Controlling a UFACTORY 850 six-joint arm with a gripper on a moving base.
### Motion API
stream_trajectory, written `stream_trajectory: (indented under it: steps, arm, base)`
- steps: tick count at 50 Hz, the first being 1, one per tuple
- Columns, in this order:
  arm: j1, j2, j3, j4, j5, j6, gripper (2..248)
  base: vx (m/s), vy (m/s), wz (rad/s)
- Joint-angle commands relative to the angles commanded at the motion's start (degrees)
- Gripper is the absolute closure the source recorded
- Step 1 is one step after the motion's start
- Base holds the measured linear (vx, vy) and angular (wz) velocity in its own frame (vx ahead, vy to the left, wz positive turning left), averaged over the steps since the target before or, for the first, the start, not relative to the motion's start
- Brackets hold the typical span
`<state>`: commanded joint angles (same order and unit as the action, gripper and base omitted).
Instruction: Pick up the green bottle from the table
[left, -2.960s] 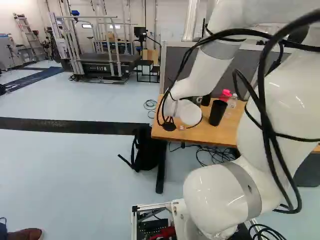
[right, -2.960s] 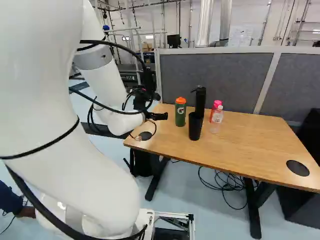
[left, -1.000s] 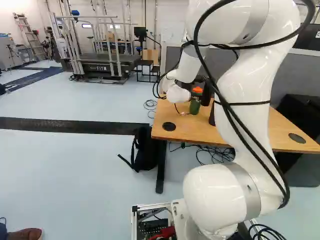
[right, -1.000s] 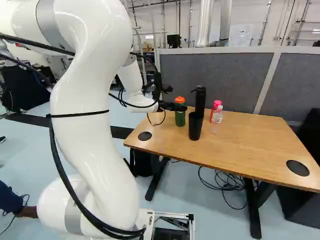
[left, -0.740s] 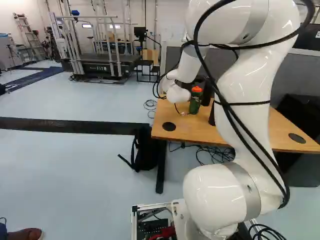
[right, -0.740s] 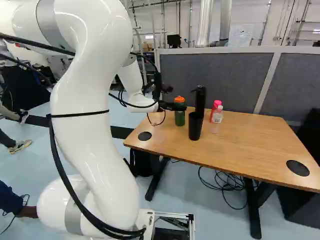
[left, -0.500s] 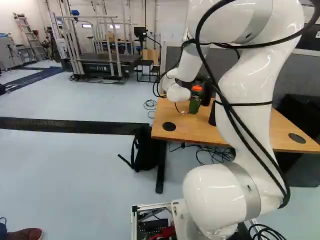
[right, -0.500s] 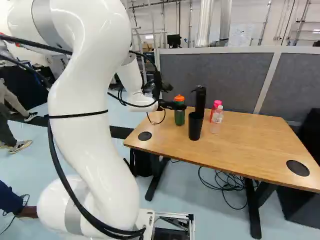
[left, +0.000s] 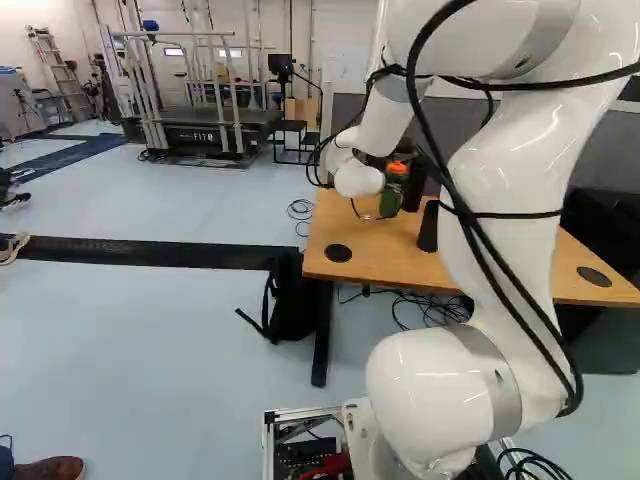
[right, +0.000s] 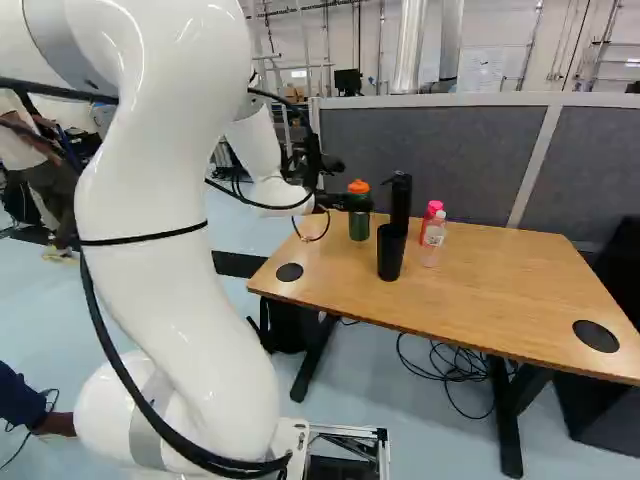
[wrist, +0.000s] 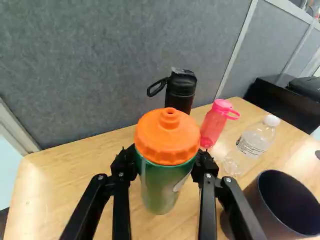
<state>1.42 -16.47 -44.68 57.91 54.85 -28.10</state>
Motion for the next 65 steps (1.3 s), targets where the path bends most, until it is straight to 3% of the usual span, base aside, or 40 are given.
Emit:
stream_trajectory:
  steps: [65]
  arm:
    - [5.17,20.98,13.81,0.00,0.00,0.00,128]
  base:
    - [0.000,0.000,0.000]
